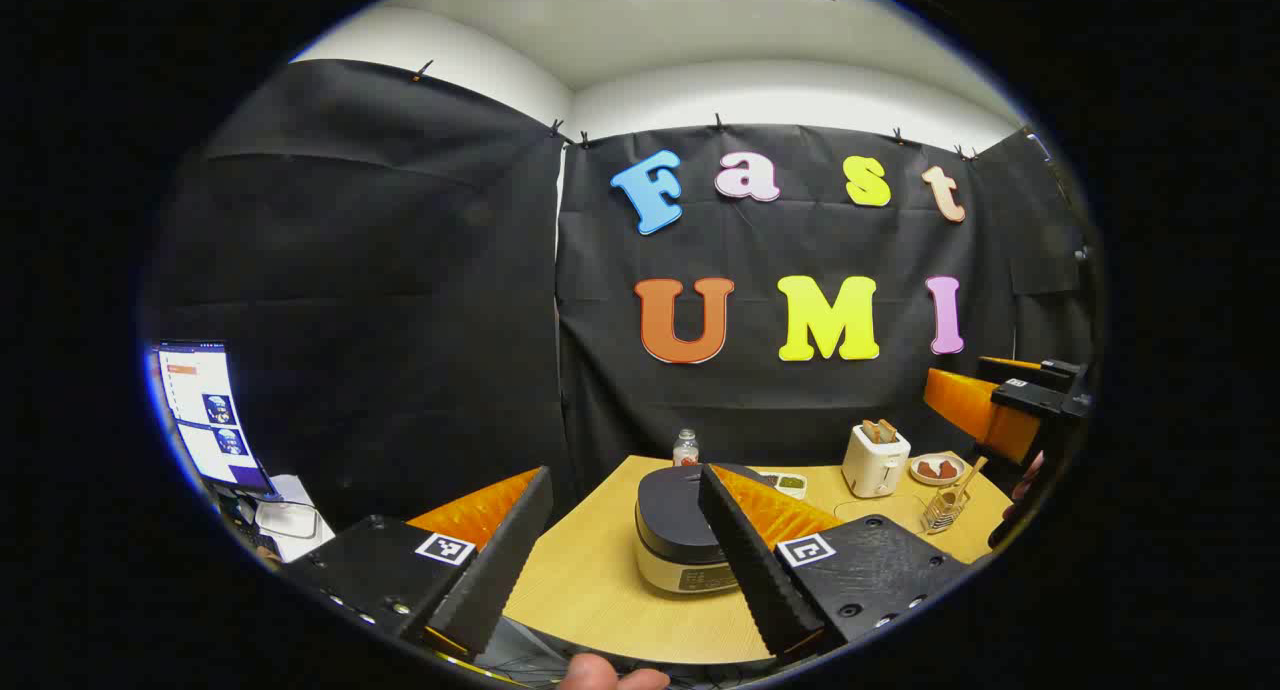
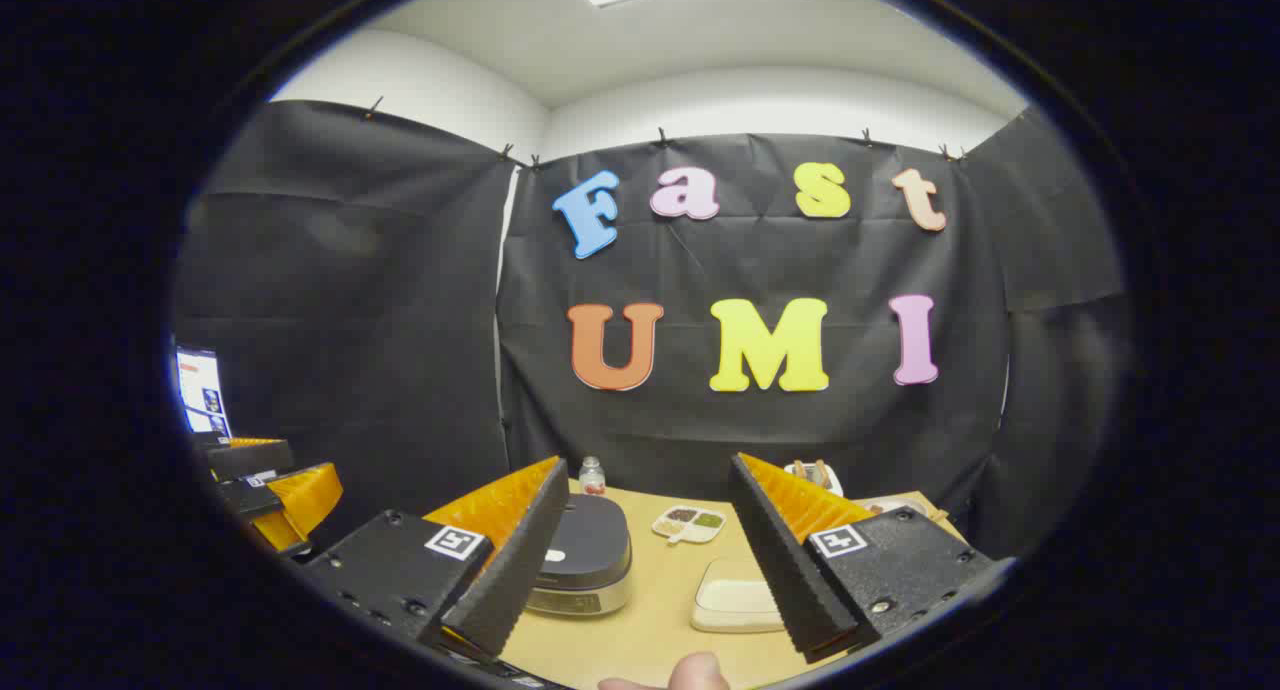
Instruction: Close the left gripper, press the button to open the rice cooker; take a wooden spoon from the chopstick holder with the right hand, scoop a spoonful of rice and pour it into the rice cooker, then put the wooden spoon back into the chopstick holder.
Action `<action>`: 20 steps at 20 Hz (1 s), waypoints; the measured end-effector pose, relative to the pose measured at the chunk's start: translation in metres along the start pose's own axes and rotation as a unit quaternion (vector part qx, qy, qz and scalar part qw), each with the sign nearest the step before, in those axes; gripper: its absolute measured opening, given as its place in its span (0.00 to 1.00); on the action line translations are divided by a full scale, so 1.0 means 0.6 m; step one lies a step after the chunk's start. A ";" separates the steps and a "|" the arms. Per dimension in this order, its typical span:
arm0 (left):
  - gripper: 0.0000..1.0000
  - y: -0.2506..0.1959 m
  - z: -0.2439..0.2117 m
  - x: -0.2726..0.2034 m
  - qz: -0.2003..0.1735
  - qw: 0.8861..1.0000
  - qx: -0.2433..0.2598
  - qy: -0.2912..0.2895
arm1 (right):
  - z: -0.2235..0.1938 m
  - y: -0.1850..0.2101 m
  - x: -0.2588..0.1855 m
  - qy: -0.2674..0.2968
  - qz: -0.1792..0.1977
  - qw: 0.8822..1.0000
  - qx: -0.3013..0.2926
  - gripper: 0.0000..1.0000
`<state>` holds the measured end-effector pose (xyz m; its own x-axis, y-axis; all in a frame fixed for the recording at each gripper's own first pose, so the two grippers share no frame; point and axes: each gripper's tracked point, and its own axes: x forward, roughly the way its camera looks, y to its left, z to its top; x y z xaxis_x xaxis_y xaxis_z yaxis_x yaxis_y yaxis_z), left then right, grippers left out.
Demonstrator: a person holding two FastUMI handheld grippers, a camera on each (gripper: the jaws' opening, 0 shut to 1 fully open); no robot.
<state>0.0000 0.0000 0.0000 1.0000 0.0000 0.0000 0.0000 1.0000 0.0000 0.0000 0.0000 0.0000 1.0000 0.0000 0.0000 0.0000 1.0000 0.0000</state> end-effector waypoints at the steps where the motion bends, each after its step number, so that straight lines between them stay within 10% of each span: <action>1: 0.95 -0.001 0.001 0.000 -0.001 1.000 -0.002 -0.001 | -0.003 0.002 -0.002 0.000 0.001 1.000 0.000 0.99; 20: 0.94 -0.057 -0.030 -0.001 -0.029 0.999 0.006 0.025 | -0.032 -0.076 -0.026 0.014 -0.043 0.999 0.009 1.00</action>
<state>-0.0008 -0.0343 -0.0178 0.9971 -0.0574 -0.0498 0.0580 0.9983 0.0114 -0.0154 -0.0457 -0.0194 0.9959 -0.0854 -0.0295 0.0859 0.9961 0.0174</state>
